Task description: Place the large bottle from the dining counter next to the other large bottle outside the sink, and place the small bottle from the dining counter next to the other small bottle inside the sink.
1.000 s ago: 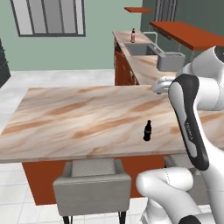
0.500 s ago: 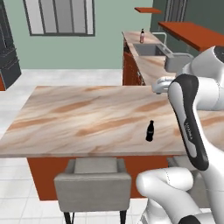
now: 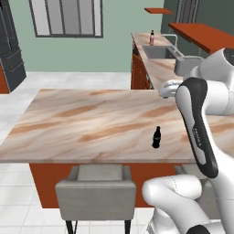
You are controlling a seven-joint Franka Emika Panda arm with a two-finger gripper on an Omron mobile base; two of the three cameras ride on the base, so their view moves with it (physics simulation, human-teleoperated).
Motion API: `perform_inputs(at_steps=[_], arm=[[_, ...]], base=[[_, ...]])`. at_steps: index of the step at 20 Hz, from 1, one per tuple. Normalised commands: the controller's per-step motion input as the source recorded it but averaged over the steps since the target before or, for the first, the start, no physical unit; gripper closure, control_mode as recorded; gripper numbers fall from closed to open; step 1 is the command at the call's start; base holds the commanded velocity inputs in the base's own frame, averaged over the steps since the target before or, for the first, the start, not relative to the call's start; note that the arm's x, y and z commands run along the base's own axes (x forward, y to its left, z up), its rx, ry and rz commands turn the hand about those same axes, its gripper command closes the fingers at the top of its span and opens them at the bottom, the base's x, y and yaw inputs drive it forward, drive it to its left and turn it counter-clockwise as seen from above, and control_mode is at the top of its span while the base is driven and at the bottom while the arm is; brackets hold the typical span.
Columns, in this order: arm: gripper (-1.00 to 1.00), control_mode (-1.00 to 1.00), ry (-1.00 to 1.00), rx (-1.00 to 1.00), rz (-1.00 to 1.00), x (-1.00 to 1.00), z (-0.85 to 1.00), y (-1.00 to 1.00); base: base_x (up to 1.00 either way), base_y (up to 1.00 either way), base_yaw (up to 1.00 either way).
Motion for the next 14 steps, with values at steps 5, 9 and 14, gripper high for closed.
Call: perform_inputs(at_steps=[5,9,14], arm=[[-1.0,-1.0,0.12,0.0,0.01,0.2,-0.2,-0.39],[-1.0,-1.0,0.16,0.0,0.02,0.29,-0.12,-0.42],[-1.0,-1.0,0.17,-0.02,0.0,0.21,0.0,-0.17]], base=[[0.06,-0.12,0.0],[0.0,0.0,0.0],[0.0,0.0,0.0]])
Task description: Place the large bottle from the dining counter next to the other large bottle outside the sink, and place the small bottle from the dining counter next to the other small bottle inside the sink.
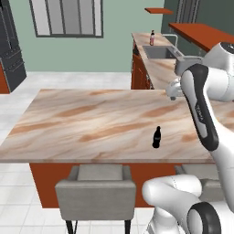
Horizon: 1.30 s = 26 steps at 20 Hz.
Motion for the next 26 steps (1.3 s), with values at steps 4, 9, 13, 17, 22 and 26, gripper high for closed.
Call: perform_inputs(at_steps=[4,9,13,17,22,26], arm=[[-1.0,-1.0,0.17,-0.03,0.0,0.2,-0.07,-0.02],[-1.0,-1.0,0.08,-0.03,0.0,0.2,-0.19,0.0],[-1.0,-1.0,0.05,-0.03,0.0,0.11,-0.15,0.0],[-1.0,-1.0,0.01,-0.03,0.0,0.04,-0.15,0.0],[-1.0,-1.0,0.0,-0.02,0.01,0.0,-0.12,0.0],[-1.0,-1.0,0.0,-0.02,0.01,0.01,-0.12,0.0]], base=[[0.0,0.0,0.0],[0.0,0.0,0.0],[0.0,0.0,0.0],[0.0,0.0,0.0],[0.0,0.0,0.0],[0.0,0.0,0.0]])
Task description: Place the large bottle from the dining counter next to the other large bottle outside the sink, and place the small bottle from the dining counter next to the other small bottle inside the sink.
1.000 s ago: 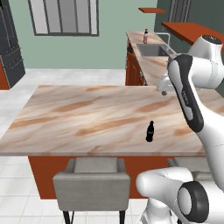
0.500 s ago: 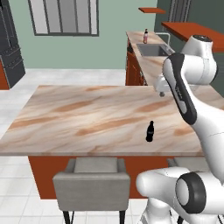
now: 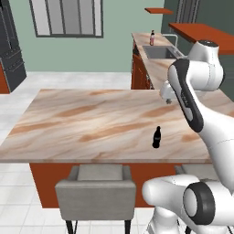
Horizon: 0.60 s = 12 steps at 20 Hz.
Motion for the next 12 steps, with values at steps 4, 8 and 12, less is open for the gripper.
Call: perform_inputs(at_steps=[4,8,12], arm=[[-1.0,-1.0,0.0,-0.02,0.01,0.0,-0.17,0.0],[-1.0,-1.0,0.0,-0.02,0.0,0.0,-0.16,-0.02],[-1.0,-1.0,0.0,-0.03,0.0,0.03,-0.2,-0.01]], base=[[0.0,0.0,0.0],[0.0,0.0,0.0],[0.0,0.0,0.0]])
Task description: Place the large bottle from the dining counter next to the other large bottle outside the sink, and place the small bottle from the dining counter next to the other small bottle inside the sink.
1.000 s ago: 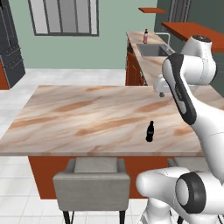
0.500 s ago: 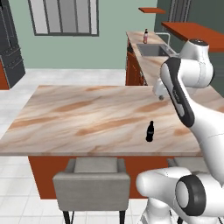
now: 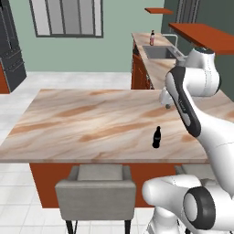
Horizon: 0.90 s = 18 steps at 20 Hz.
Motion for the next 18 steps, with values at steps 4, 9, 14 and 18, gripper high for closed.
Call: perform_inputs(at_steps=[4,9,14,18], arm=[[-1.0,-1.0,0.0,-0.03,0.0,0.05,-0.24,0.0],[-1.0,-1.0,0.0,-0.03,0.0,0.0,-0.25,0.0],[-1.0,-1.0,0.0,-0.03,0.0,0.0,-0.17,0.0],[-1.0,-1.0,0.0,-0.01,0.01,0.0,-0.1,0.0]], base=[[0.0,0.0,0.0],[0.0,0.0,0.0],[0.0,0.0,0.0],[0.0,0.0,0.0]])
